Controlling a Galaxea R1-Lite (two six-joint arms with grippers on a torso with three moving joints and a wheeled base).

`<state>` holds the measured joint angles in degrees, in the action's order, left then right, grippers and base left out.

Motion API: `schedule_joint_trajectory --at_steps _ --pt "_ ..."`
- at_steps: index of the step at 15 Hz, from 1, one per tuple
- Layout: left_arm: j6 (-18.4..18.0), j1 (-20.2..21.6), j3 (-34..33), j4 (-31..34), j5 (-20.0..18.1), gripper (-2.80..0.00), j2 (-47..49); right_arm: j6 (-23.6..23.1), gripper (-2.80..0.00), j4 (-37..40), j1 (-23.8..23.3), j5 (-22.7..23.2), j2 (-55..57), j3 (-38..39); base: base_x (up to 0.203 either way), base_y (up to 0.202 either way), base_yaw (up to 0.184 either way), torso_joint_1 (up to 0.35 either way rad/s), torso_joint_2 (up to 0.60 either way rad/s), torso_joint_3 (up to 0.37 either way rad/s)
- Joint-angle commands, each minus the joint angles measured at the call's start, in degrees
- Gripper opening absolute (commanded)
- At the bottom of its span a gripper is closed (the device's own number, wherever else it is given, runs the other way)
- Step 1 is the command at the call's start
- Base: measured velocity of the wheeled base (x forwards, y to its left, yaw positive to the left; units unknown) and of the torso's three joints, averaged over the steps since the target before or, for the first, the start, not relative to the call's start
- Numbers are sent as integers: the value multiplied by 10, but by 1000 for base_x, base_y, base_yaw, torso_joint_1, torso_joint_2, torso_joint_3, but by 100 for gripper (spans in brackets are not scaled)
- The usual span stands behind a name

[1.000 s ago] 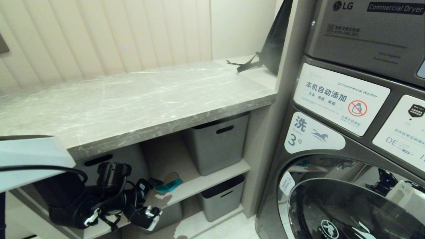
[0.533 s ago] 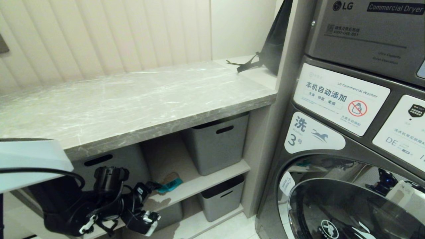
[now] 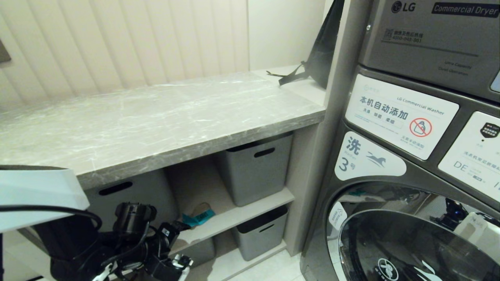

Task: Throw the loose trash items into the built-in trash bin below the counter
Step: Pick up the garbage

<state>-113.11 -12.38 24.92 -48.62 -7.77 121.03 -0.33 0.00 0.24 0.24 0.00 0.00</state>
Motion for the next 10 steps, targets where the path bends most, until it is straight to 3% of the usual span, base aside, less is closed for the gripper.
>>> schedule_joint_trajectory --at_steps 1,3,4,10 --pt "42 -18 -26 0 -1 0 -5 0 -280 0 0 0 -1 0 0 0 0 0 0 0" --pt "147 -40 -50 -5 -4 0 -15 0 -280 0 0 0 -1 0 0 0 0 0 0 0" --pt "176 -45 -53 -17 -13 0 -19 0 -280 0 0 0 -1 0 0 0 0 0 0 0" --pt "182 -34 -55 -33 -14 0 -31 0 -280 0 0 0 -1 0 0 0 0 0 0 0"
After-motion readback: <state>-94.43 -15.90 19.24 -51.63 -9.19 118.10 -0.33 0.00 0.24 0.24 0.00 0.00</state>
